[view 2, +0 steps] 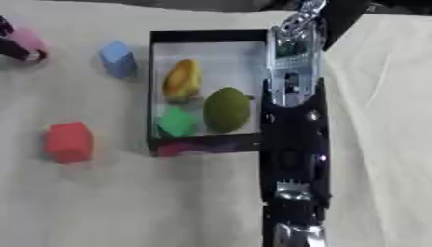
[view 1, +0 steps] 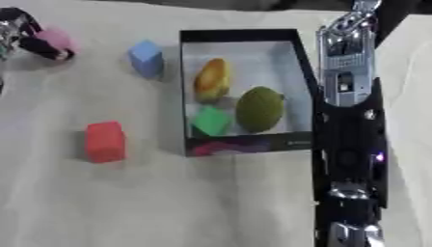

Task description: Pick up objects on the table and place them in the box.

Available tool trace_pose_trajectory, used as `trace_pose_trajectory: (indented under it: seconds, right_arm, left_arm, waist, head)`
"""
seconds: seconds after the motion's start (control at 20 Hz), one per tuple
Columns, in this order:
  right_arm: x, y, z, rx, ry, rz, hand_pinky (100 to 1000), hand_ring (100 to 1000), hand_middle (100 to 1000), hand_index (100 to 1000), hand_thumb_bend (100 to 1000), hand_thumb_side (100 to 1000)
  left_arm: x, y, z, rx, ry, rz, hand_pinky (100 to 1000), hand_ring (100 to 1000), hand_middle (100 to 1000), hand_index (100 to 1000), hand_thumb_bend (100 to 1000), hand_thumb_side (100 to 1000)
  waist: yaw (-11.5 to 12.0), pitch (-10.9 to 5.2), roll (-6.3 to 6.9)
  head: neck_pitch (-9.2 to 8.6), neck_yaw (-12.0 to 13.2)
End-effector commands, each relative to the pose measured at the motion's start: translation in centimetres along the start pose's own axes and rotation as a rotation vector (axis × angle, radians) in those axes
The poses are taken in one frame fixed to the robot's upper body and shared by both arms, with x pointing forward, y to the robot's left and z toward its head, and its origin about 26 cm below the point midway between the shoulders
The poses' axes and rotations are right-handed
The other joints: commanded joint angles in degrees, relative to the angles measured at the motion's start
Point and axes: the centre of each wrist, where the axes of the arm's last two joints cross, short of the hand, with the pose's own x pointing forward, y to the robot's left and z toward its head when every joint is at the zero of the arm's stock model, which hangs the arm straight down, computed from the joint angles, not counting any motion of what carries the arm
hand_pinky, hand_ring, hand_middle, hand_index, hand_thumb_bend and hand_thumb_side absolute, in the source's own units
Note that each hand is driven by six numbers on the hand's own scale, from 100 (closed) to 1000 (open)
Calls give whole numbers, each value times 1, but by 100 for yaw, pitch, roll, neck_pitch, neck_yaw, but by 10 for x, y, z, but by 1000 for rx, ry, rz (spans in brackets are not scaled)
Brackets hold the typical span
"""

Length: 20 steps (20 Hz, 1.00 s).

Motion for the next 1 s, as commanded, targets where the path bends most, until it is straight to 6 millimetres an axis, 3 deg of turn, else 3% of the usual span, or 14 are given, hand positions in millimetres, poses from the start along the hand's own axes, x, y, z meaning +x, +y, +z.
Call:
trace_pose_trajectory:
  seconds: [0.05,0.5,0.75,1.0]
  right_arm:
    - [11,-1,-4,-18,-22,-16,819,737,740,823,100,739]
    - [9,0,-5,-21,-12,-14,820,737,741,822,100,741]
    - [6,-2,-5,-27,-10,-11,820,737,741,822,100,738]
    - [4,-2,-3,-21,-19,-6,820,737,741,821,100,730]
  left_arm:
    - [-1,17,3,40,-9,27,772,795,722,716,479,368]
    - [6,21,5,52,-51,51,746,756,674,648,386,270]
    - [21,48,20,128,-144,42,739,751,670,641,372,266]
    - [57,77,47,205,-320,-19,740,749,666,633,361,263]
  waist:
    - [9,-12,117]
    - [58,-16,97]
    - [114,-84,100]
    - [128,-184,110]
  head:
    - [-50,14]
    - [-8,-7]
    - [60,-76]
    - [97,-198]
